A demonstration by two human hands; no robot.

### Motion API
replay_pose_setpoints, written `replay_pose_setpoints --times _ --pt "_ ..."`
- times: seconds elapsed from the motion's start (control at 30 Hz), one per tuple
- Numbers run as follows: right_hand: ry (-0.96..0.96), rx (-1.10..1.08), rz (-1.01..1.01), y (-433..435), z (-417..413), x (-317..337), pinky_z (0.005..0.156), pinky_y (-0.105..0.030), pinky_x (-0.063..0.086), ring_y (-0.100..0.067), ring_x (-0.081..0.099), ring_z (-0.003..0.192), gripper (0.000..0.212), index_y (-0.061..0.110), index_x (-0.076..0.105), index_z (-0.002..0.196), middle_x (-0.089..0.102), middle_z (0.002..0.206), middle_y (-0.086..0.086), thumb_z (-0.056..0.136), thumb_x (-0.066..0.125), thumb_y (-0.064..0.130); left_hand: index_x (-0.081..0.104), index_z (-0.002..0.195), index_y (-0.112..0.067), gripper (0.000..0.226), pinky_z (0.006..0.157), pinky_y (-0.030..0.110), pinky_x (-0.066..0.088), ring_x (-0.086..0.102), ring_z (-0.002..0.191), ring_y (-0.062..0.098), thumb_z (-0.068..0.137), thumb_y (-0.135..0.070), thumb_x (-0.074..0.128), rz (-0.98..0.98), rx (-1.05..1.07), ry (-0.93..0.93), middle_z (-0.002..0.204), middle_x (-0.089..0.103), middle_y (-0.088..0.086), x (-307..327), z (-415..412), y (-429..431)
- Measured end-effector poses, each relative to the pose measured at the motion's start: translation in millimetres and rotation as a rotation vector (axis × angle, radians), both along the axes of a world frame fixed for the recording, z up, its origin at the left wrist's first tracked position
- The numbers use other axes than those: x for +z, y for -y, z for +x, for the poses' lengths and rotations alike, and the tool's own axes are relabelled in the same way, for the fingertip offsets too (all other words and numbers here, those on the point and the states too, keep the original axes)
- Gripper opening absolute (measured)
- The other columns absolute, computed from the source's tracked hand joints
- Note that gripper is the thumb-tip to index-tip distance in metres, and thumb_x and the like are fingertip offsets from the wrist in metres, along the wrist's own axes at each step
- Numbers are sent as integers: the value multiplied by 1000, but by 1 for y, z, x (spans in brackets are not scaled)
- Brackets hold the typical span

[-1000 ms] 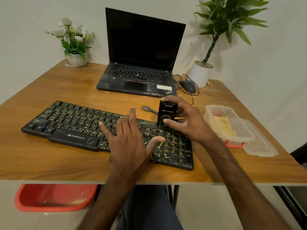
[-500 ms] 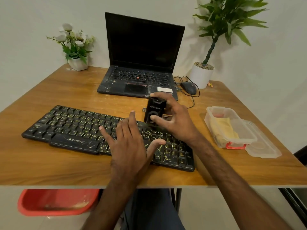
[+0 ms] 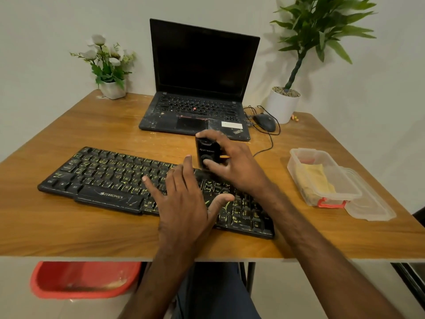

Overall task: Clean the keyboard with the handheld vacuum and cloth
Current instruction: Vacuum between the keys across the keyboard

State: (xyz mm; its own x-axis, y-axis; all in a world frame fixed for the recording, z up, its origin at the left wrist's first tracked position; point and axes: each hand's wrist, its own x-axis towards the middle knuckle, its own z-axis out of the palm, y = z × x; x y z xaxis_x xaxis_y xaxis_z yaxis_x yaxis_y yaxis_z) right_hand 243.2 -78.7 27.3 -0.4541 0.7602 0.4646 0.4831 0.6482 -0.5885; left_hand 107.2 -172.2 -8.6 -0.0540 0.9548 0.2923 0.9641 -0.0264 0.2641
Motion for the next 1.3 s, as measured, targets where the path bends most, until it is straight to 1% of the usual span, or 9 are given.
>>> replay_pose_setpoints --times 0.1,0.23,0.4,0.53,0.73,0.93,1.03,1.17,1.3 --pt "-64 -52 -30 -1 5 3 81 -28 61 -13 63 110 61 34 47 139 58 130 0 88 73 14 33 150 4 111 104 80 22 58 121 38 90 -83 -1 1 0 6 130 58 24 0 1 0" --pt "-113 61 -90 9 0 -1 76 -22 59 -9 63 109 58 29 49 138 55 126 12 88 73 10 34 149 3 110 105 80 23 57 123 38 90 -83 0 11 4 5 132 57 23 -1 2 0" --pt "-70 50 -150 9 17 9 78 -23 59 -7 63 110 58 28 50 137 57 127 12 88 73 10 34 150 4 112 103 80 22 58 118 38 89 -83 -2 -9 24 -24 126 58 24 1 1 0" --pt "-69 8 -185 12 51 14 80 -33 61 -8 64 108 58 27 52 134 55 127 20 84 77 10 32 151 3 113 105 79 23 58 118 37 88 -84 -3 -1 38 -25 127 58 23 0 1 1" --pt "-225 22 -207 12 18 8 77 -33 61 -15 67 104 60 25 55 128 58 125 6 78 81 5 31 151 2 112 106 79 22 57 122 36 88 -84 -3 -3 23 -31 132 57 22 0 1 2" --pt "-197 4 -276 -2 -6 12 78 -34 62 -15 65 108 70 33 47 133 56 131 2 77 81 8 32 150 1 112 106 79 24 57 123 36 88 -85 -1 2 18 -10 132 57 22 1 1 2" --pt "-180 -92 -393 -1 6 4 82 -31 60 -11 64 109 59 25 49 135 62 126 4 84 78 19 33 150 2 110 105 79 25 58 121 36 89 -84 1 11 23 -13 130 58 22 1 1 1" --pt "-389 -72 -610 2 11 -4 82 -25 57 -13 69 104 44 15 52 131 67 121 -6 90 70 9 30 150 0 107 106 80 23 57 124 35 89 -84 3 26 16 -14 133 57 21 0 2 1" --pt "-480 -154 -583 -4 9 -4 85 -44 60 -24 71 102 49 18 54 126 70 115 -11 83 78 10 30 150 0 106 105 79 25 58 122 35 90 -83 2 31 18 -17 131 58 20 -1 1 2"
